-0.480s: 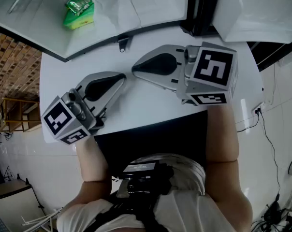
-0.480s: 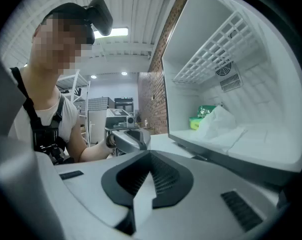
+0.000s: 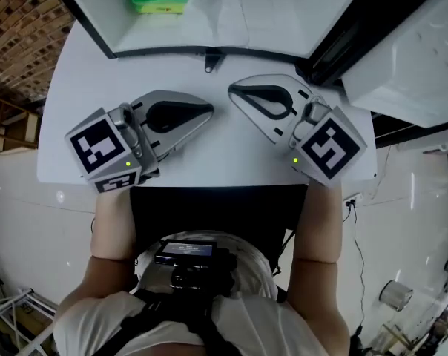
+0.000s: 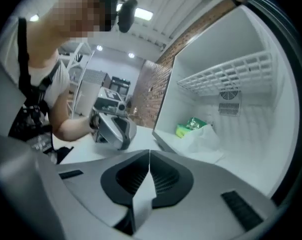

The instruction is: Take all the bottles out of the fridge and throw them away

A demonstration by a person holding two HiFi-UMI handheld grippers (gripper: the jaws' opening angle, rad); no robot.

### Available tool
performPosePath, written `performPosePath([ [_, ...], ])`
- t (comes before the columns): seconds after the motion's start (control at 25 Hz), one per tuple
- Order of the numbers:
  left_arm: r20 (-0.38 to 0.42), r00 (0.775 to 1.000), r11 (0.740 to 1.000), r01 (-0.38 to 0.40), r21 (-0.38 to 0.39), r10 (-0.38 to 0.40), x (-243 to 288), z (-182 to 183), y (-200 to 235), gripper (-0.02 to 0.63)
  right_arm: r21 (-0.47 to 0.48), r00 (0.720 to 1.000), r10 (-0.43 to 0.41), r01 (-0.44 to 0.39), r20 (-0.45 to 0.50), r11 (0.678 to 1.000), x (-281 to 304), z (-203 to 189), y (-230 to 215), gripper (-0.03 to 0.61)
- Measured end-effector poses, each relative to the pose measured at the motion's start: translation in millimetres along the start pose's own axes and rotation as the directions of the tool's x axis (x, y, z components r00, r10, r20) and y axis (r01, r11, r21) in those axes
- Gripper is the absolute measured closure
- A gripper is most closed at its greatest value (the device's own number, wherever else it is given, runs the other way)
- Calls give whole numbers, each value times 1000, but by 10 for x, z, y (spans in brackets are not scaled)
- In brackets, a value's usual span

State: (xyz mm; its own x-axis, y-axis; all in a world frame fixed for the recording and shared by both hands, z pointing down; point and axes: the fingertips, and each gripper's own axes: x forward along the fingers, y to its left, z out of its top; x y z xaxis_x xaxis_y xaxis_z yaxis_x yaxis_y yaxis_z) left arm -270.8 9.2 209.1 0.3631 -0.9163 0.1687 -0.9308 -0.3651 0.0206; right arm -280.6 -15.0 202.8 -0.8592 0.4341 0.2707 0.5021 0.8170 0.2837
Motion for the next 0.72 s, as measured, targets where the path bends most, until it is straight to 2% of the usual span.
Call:
performPosePath([
  [0.04, -4, 1000, 1000, 7, 4, -7, -7, 0, 3, 614, -57, 997, -47, 44, -53, 997, 22, -38, -30, 558],
  [0.12, -6, 1000, 1000, 16, 10, -16, -18, -2, 7, 614, -174, 978, -141, 114, -153, 978, 74, -108, -106, 557],
  [0.28, 10, 1000, 1000, 20, 3, -20, 8, -15, -31, 614, -412, 915, -275, 138, -296, 901, 149, -233, -281, 555],
  [0.36, 0, 1000, 1000, 21, -3, -21, 8, -32, -42, 614, -533, 862, -378, 156, -338, 831, 145, -263, -409, 555],
  [0.44, -16, 1000, 1000, 27, -9, -27, 2, -45, -54, 614, -662, 793, -493, 157, -358, 733, 135, -265, -545, 555],
  [0.48, -20, 999, 1000, 28, -10, -28, -2, -47, -58, 614, -706, 768, -531, 149, -358, 692, 149, -250, -591, 555],
  [0.52, -21, 999, 1000, 28, -11, -28, -8, -47, -63, 614, -734, 753, -551, 137, -359, 665, 177, -231, -619, 554],
  [0.56, -20, 999, 999, 28, -14, -29, -13, -43, -74, 614, -749, 746, -558, 122, -363, 651, 217, -218, -633, 548],
  [0.64, -22, 999, 999, 28, -29, -29, -20, -30, -98, 614, -757, 744, -545, 82, -387, 648, 315, -230, -639, 463],
  [0.72, -25, 999, 999, 26, -37, -27, -21, -22, -102, 614, -755, 741, -529, 46, -414, 655, 400, -276, -650, 454],
])
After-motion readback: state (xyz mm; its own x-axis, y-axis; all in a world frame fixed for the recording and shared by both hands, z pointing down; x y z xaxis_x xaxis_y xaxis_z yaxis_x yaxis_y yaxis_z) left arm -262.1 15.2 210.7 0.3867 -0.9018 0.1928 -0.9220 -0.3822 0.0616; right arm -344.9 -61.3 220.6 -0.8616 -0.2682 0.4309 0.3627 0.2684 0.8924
